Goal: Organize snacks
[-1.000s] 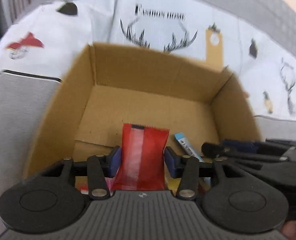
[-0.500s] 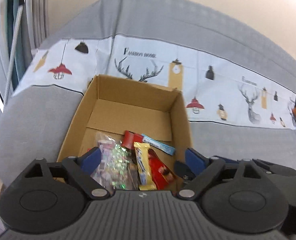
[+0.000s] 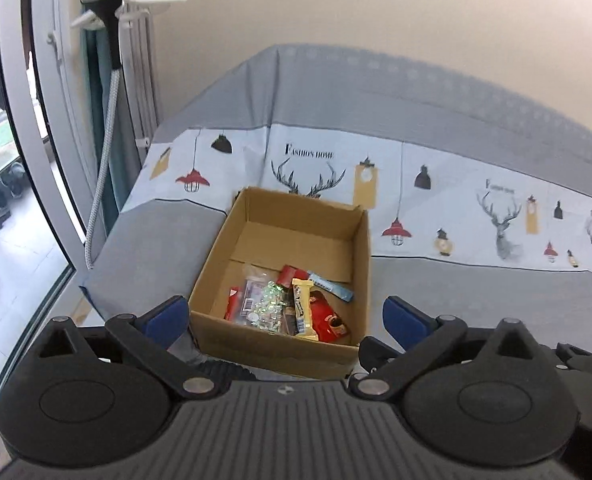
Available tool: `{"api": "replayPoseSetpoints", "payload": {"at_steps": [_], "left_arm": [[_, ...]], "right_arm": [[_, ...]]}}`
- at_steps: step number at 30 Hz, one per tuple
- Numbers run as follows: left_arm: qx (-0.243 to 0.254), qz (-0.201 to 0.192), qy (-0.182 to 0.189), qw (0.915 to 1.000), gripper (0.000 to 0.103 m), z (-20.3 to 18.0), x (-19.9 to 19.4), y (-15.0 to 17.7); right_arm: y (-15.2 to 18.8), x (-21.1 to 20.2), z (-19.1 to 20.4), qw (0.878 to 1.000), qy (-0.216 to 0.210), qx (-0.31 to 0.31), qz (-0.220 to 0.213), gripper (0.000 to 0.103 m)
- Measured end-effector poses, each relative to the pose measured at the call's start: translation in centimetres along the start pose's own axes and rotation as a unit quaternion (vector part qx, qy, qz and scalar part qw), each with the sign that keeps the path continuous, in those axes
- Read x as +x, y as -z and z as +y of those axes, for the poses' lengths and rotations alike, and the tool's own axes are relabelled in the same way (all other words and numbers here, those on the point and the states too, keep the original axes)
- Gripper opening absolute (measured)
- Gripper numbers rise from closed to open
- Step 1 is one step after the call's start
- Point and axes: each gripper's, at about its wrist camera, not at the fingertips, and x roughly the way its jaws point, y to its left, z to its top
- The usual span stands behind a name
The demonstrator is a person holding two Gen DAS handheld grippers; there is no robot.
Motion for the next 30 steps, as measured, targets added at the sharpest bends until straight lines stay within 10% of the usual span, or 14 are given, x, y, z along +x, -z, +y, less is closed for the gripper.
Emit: {"api": "replayPoseSetpoints", "payload": {"at_steps": [30], "left_arm": [[0.027, 0.008, -0.042, 0.9987, 0.103, 0.0, -4.9, 0.7]], "right_arm": [[2.1, -4.5, 0.9, 1.000, 0.005, 0.025, 0.001, 0.102]]}}
